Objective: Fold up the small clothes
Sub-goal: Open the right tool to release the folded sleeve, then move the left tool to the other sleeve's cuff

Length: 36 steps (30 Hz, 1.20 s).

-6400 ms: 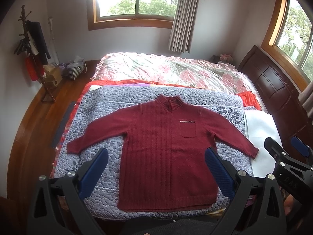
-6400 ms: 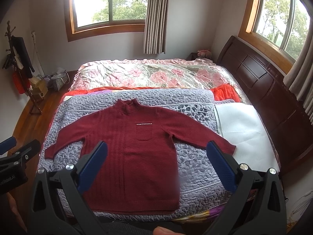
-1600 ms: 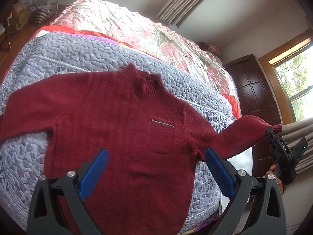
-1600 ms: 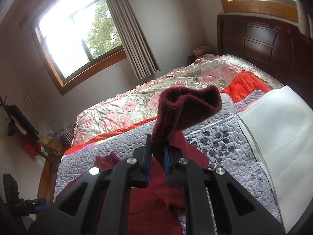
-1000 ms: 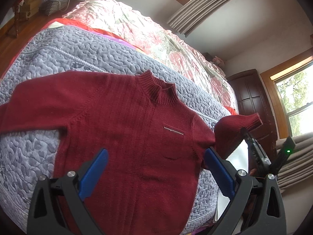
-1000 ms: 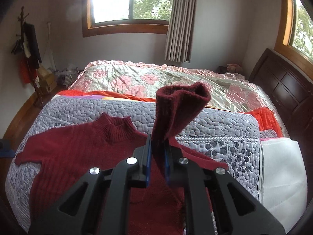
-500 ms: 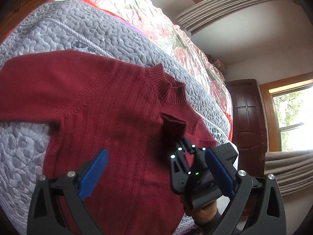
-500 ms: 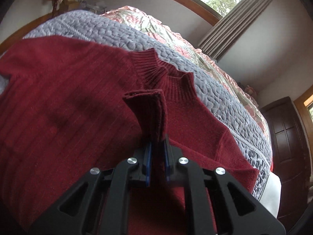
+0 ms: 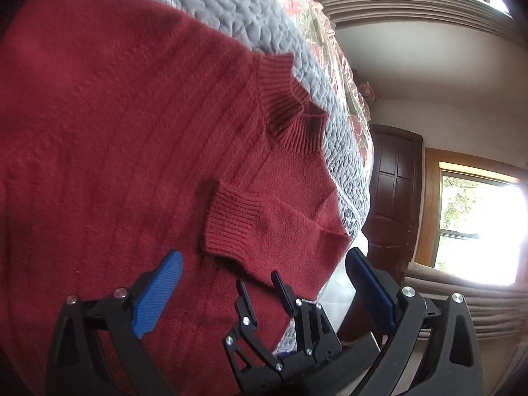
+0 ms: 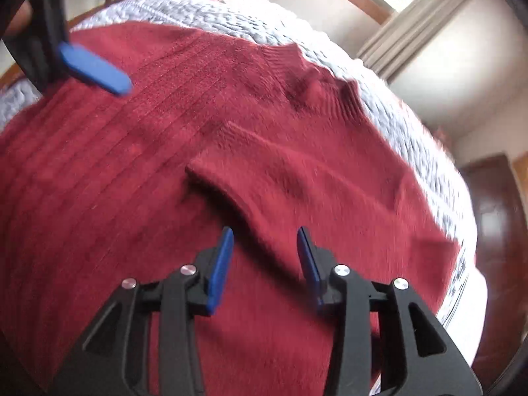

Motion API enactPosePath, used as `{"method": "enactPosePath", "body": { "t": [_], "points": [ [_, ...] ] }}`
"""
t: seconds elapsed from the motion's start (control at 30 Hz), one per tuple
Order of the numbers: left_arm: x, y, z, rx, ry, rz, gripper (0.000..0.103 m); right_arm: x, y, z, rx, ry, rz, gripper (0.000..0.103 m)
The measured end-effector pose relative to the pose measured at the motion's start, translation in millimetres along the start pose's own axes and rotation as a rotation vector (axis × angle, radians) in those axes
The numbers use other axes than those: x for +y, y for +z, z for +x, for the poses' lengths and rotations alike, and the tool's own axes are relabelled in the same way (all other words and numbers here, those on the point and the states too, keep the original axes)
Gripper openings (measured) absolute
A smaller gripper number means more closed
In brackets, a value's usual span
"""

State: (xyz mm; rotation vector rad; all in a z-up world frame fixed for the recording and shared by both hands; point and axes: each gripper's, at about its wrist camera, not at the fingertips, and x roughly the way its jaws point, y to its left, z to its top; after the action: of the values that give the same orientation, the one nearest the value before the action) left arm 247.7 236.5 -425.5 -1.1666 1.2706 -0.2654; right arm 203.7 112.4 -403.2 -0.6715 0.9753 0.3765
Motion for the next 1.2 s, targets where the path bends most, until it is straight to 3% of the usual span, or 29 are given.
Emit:
{"method": "enactPosePath", "body": {
  "t": [0.17,0.23,0.33,0.43,0.5,0.57,0.6,0.73,0.77,0.93,1.2],
  "points": [
    [16,2,55,0.108,-0.003,-0.073,0.099,-25,-39,-34,0.049,0.076,0.161,0.047],
    [20,3,71,0.135,0.032,-0.088,0.099,-30,-51,-42,0.064,0.093,0.202,0.047],
    [26,3,90,0.164,0.072,-0.126,0.099,-37,-62,-51,0.077,0.123,0.262,0.047],
    [23,5,95,0.140,0.082,-0.147,0.098,-39,-64,-59,0.064,0.139,0.289,0.047],
    [14,7,98,0.129,0.132,-0.114,0.092,-42,-63,-65,0.048,0.151,0.311,0.048],
    [6,8,100,0.129,0.181,-0.095,0.065,-46,-61,-73,0.035,0.173,0.338,0.050],
    [1,8,101,0.129,0.203,-0.081,0.058,-46,-60,-75,0.029,0.179,0.345,0.050],
    [-20,6,102,0.104,0.261,0.019,0.018,-43,-60,-83,0.016,0.199,0.350,0.051],
    [-25,6,102,0.099,0.264,0.052,0.014,-42,-62,-85,0.016,0.203,0.351,0.051],
    [-63,7,87,0.033,0.272,0.248,0.009,-33,-67,-88,0.031,0.216,0.343,0.051],
    [-134,5,12,-0.123,0.248,0.562,0.009,-23,-71,-89,0.060,0.250,0.364,0.051]
  ]
}}
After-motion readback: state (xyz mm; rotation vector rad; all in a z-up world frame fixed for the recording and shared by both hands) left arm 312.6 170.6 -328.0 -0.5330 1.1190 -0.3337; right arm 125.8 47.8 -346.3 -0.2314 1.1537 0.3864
